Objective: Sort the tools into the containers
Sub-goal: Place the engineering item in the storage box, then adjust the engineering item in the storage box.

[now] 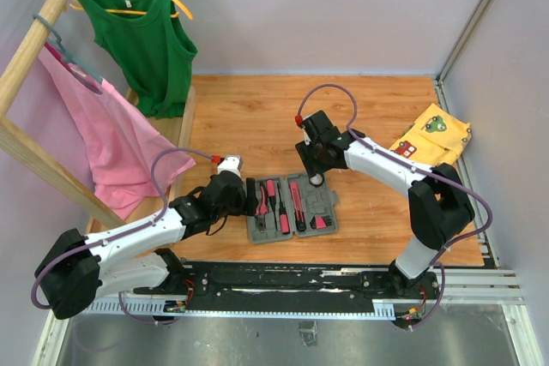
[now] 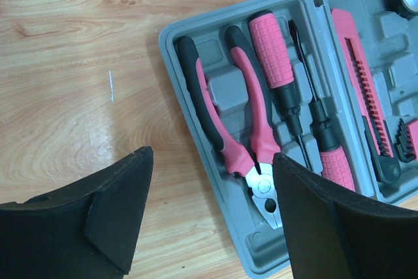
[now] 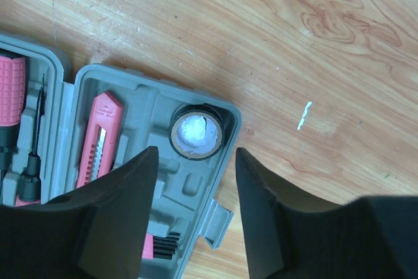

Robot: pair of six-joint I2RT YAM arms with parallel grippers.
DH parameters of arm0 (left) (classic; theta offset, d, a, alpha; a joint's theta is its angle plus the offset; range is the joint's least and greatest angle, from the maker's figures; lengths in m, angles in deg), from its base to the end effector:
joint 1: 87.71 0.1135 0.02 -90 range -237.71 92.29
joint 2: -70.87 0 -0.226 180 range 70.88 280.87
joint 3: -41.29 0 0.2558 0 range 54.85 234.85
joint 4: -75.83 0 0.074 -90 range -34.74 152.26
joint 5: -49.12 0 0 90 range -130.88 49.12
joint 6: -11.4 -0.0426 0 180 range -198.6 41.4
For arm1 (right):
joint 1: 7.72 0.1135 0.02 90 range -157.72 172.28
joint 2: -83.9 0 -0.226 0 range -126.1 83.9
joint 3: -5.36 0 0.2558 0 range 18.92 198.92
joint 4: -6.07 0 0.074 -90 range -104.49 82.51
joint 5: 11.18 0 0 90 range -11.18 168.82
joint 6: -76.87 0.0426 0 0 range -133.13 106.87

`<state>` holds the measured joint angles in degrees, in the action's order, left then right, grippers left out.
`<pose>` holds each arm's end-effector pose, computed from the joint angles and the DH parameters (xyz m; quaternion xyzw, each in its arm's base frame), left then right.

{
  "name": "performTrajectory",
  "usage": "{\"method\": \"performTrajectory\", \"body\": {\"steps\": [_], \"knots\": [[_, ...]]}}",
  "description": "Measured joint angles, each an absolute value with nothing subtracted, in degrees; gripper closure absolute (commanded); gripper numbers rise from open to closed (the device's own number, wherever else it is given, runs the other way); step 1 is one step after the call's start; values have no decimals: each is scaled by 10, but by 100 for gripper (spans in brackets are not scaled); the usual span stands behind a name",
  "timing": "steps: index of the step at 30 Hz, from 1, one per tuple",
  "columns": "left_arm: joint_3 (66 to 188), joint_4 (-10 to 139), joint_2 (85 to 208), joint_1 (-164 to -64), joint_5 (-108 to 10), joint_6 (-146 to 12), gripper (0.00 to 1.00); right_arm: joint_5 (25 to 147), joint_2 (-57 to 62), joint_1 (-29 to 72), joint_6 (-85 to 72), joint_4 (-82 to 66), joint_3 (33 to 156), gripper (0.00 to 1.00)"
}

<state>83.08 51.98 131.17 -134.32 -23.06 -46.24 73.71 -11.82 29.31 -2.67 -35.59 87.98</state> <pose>0.1711 -0.1620 0.1514 0.0500 0.9046 -0.1444 0.3980 0.2888 0.2131 0.1853 -0.2057 0.9298 0.0829 0.2939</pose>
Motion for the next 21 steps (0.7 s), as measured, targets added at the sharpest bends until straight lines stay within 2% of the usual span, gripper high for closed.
{"method": "performTrajectory", "body": {"steps": [6,21], "knots": [[831,520,1312,-1343,-232,-462,23,739,-117,293,-24,-359,880,54],[831,520,1312,-1343,-232,-462,23,759,-156,293,-21,-359,880,55]]}}
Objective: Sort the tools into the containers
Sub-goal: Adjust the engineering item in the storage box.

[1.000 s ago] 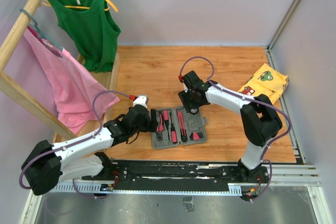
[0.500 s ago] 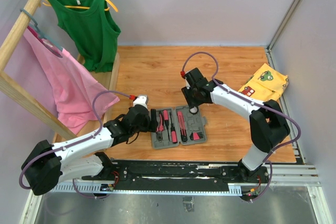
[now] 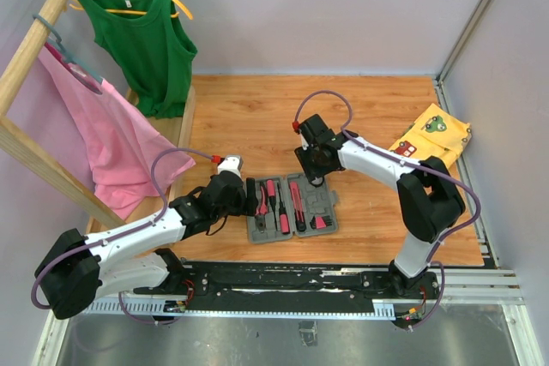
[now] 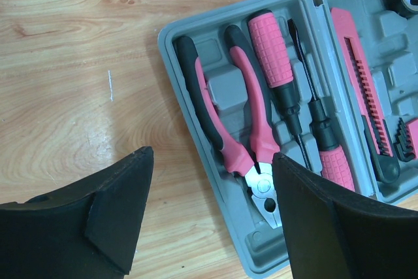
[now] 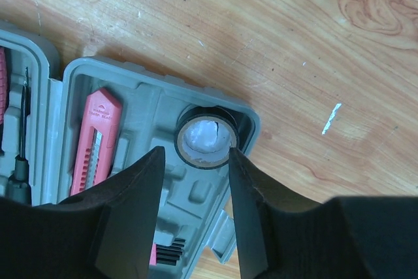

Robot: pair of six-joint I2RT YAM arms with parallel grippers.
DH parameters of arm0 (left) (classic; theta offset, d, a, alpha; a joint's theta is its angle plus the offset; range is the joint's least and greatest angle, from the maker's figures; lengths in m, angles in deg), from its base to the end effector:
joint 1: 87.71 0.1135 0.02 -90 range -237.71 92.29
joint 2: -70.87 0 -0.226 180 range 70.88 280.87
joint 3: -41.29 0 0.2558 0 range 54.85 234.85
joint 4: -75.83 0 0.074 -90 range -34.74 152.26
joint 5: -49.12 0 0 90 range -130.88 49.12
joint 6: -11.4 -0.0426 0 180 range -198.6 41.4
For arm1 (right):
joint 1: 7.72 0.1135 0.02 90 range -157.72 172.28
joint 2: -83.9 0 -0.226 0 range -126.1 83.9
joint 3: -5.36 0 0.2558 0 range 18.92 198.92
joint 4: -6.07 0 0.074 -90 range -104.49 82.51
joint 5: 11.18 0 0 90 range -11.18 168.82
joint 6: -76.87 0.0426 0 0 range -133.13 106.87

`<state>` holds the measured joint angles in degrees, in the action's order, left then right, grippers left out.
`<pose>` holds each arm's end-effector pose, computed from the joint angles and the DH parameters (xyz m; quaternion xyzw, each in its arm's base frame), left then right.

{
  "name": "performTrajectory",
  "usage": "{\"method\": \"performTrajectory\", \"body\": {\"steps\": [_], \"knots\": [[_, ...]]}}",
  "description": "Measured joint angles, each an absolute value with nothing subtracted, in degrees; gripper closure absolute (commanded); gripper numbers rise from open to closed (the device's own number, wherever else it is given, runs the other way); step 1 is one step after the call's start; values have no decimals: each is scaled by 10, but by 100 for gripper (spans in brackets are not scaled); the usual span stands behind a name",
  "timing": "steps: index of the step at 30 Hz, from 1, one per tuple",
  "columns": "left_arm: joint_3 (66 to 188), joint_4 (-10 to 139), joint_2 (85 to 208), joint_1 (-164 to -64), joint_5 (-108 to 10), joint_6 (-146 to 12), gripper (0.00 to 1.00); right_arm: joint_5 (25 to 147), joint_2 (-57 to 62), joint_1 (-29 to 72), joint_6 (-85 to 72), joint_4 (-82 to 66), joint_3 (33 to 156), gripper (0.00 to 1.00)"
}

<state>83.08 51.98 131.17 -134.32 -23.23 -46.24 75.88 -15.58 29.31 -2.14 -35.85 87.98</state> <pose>0.1710 -0.1621 0.1514 0.0506 0.9047 -0.1454 0.3973 0.2907 0.2165 0.1626 -0.2102 0.9396 0.0869 0.2558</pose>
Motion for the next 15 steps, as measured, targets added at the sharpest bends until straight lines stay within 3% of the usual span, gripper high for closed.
{"method": "performTrajectory", "body": {"steps": [15], "knots": [[831,520,1312,-1343,-235,-462,24,761,-180,292,-21,-358,880,57]]}}
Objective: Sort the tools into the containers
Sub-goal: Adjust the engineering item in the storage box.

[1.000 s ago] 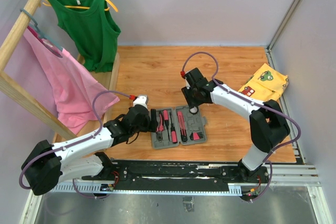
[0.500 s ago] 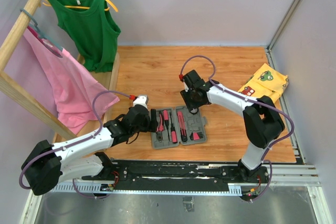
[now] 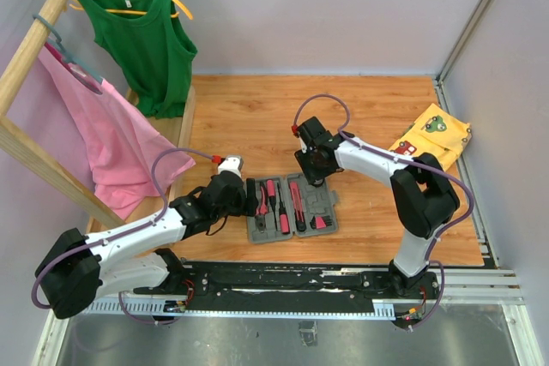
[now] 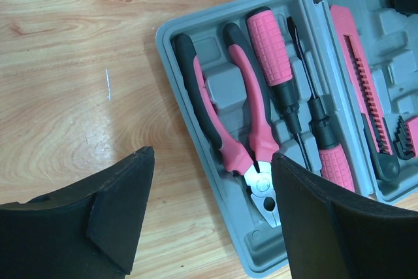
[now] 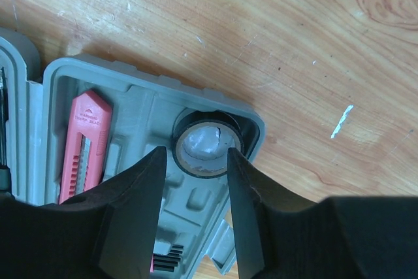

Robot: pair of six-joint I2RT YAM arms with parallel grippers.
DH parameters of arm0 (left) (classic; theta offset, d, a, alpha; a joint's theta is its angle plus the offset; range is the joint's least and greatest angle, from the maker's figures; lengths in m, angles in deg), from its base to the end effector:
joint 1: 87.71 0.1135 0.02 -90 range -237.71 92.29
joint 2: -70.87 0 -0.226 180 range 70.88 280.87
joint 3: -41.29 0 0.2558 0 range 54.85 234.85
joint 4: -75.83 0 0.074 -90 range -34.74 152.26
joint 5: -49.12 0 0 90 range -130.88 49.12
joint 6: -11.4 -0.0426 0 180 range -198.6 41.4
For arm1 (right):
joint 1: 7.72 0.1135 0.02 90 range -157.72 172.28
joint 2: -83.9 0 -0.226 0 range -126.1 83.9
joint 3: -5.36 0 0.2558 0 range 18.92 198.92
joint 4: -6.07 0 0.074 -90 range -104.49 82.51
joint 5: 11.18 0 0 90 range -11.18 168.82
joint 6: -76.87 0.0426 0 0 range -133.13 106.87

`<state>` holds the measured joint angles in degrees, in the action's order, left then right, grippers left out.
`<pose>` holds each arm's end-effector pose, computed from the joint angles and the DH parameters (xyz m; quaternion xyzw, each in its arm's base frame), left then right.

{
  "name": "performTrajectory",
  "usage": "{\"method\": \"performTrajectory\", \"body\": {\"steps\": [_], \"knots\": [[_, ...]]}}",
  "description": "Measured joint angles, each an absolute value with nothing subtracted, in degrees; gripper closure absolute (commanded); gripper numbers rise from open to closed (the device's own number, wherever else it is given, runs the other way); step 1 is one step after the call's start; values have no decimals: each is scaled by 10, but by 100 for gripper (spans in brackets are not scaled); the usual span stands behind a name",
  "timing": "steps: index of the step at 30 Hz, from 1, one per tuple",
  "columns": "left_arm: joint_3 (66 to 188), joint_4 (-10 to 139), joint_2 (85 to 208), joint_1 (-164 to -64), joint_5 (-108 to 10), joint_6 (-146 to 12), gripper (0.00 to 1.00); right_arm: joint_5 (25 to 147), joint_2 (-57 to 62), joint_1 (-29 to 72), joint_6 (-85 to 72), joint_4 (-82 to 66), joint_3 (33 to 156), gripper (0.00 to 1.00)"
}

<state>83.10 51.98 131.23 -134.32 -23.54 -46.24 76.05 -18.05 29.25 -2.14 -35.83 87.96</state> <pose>0.1709 -0.1624 0.1512 0.0518 0.9051 -0.1472 0.3956 0.2922 0.2174 0.1477 -0.2118 0.9450 0.0795 0.2363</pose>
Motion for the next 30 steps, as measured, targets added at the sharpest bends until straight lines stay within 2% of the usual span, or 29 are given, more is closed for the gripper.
{"method": "performTrajectory", "body": {"steps": [15,30], "knots": [[838,521,1325,-1343,-238,-462,25,779,-167,292,-22,-356,877,53],[841,524,1331,-1343,-241,-462,25,773,-155,285,-22,-356,873,56]]}}
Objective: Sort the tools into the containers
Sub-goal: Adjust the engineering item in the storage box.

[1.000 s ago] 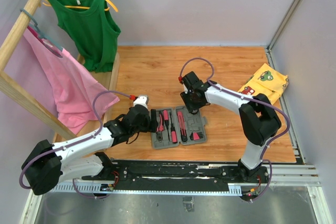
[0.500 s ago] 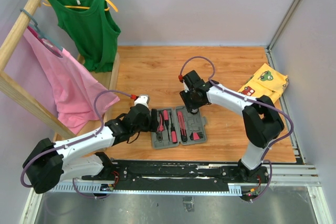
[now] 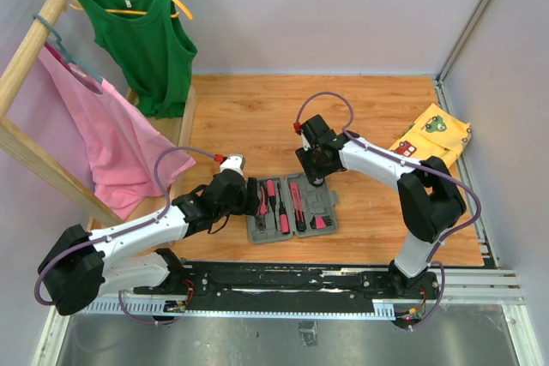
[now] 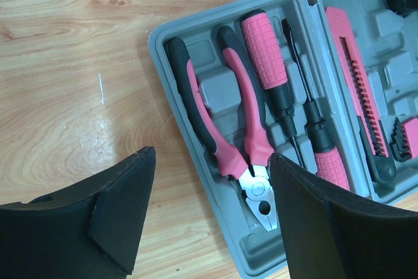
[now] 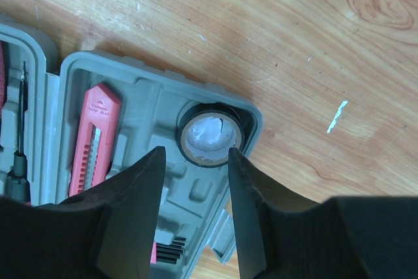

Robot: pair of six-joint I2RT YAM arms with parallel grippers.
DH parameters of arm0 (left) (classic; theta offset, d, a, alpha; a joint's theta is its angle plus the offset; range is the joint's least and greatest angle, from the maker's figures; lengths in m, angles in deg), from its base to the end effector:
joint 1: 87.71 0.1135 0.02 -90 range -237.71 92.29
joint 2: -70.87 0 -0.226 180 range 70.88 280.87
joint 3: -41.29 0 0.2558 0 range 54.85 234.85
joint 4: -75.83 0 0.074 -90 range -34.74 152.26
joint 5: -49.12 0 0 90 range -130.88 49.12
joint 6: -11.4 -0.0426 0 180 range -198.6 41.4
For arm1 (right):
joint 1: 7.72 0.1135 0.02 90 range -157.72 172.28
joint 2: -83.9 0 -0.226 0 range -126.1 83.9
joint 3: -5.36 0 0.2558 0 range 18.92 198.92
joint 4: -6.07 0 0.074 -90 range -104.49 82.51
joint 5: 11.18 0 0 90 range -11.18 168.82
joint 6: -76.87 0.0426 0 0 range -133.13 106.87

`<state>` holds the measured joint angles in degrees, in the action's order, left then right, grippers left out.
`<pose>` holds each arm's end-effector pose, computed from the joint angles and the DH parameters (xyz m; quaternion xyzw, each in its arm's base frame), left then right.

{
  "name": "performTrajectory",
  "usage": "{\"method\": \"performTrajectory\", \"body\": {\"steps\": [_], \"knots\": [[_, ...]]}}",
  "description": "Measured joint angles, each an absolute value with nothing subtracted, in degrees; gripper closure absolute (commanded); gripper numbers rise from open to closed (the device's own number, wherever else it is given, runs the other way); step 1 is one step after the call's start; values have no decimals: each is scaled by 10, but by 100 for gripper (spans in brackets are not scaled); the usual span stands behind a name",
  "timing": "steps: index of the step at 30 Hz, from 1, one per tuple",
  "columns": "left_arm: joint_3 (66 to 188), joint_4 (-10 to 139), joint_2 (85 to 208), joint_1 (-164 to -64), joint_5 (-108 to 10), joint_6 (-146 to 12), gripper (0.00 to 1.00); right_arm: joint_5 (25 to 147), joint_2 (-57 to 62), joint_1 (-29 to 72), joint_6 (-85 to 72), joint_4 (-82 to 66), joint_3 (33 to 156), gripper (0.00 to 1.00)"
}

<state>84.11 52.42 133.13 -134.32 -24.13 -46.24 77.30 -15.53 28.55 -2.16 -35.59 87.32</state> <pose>0.1739 -0.1661 0.1503 0.0547 0.9070 -0.1486 0.3903 0.2916 0.2126 0.1596 -0.2076 0.9412 0.0949 0.2489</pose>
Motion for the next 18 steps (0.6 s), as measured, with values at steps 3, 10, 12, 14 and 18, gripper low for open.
{"method": "performTrajectory", "body": {"steps": [3,10,12,14,18], "knots": [[841,524,1331,-1343,-241,-462,25,777,-155,283,-21,-354,868,56],[841,524,1331,-1343,-241,-462,25,793,-155,277,-20,-346,864,56],[841,524,1331,-1343,-241,-462,25,795,-155,271,-19,-343,863,56],[841,524,1331,-1343,-241,-462,25,797,-155,268,-17,-341,861,56],[841,524,1331,-1343,-241,-462,25,798,-155,267,-15,-339,855,56]]}}
